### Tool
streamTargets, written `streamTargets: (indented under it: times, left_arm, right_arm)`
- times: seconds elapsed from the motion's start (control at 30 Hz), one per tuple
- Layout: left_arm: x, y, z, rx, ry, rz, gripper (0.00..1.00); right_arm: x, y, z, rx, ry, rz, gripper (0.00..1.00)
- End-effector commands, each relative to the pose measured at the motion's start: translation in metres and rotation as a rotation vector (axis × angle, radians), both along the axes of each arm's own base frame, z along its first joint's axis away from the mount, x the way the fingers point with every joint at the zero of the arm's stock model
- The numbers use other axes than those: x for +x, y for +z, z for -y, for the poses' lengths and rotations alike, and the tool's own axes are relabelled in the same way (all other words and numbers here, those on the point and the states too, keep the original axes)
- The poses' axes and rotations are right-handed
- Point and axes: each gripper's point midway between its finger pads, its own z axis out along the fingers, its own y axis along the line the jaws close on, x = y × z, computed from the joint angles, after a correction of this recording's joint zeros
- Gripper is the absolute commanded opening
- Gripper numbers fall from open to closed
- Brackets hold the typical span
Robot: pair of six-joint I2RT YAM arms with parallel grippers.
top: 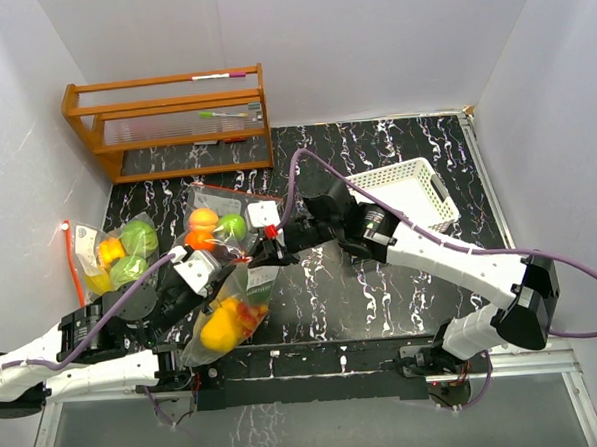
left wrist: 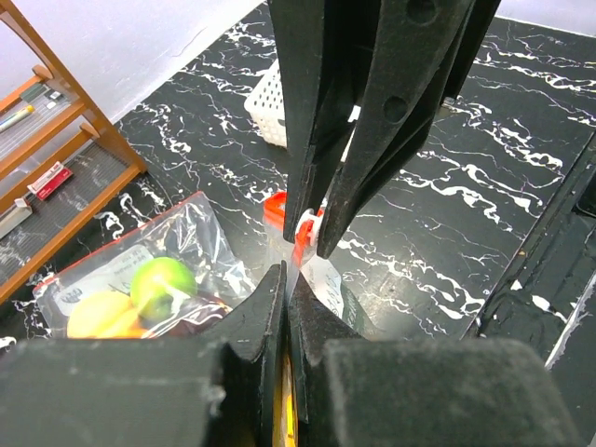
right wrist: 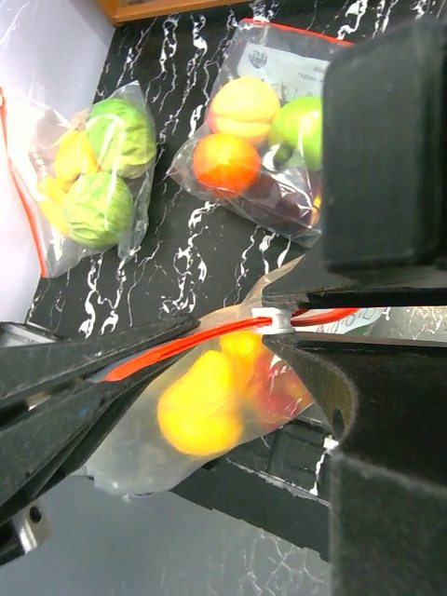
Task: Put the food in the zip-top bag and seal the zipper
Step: Zip the zipper food storage bag.
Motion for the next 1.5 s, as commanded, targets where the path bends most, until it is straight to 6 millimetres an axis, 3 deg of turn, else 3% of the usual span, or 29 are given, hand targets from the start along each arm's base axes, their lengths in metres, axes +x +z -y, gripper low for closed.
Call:
streamTargets:
  times: [0.0, 0.33, 0.8, 1.0, 1.03, 1.07, 1.23, 1.37, 1.47]
  left_arm:
    - [0.004, 0.027, -0.009, -0.086, 0.036, 0.023, 0.00]
    - [0.013, 0.046, -0.031, -0.125, 0.132, 0.054, 0.00]
    - [0.024, 0.065, -0.063, -0.158, 0.260, 0.089, 0.00]
    - [0.028, 0.061, -0.062, -0.135, 0.288, 0.090, 0.00]
    - [0.028, 0.061, -0.060, -0.135, 0.287, 0.091, 0.00]
    - [0.029, 0.060, -0.057, -0.133, 0.286, 0.092, 0.00]
    - [0.038, 0.056, -0.026, -0.081, 0.291, 0.127, 0.00]
    - [0.049, 0.061, 0.005, -0.053, 0.316, 0.164, 0.00]
    - [0.055, 0.075, 0.029, -0.089, 0.319, 0.194, 0.00]
  right_arm:
    - [0.023, -0.017, 0.001, -0.034, -0.097, 0.033, 0.09]
    - [0.055, -0.072, 0.025, -0.168, -0.286, 0.011, 0.08]
    - [0.085, -0.083, 0.070, -0.134, -0.422, -0.050, 0.08]
    - [0.093, -0.093, 0.080, -0.144, -0.477, -0.083, 0.08]
    - [0.094, -0.093, 0.080, -0.142, -0.482, -0.090, 0.11]
    - [0.096, -0.090, 0.079, -0.131, -0.491, -0.093, 0.20]
    - [0.104, -0.056, 0.079, -0.028, -0.563, -0.092, 0.96]
    - [0.119, -0.030, 0.092, 0.041, -0.721, -0.134, 0.98]
    - [0.125, -0.023, 0.105, 0.064, -0.843, -0.242, 0.98]
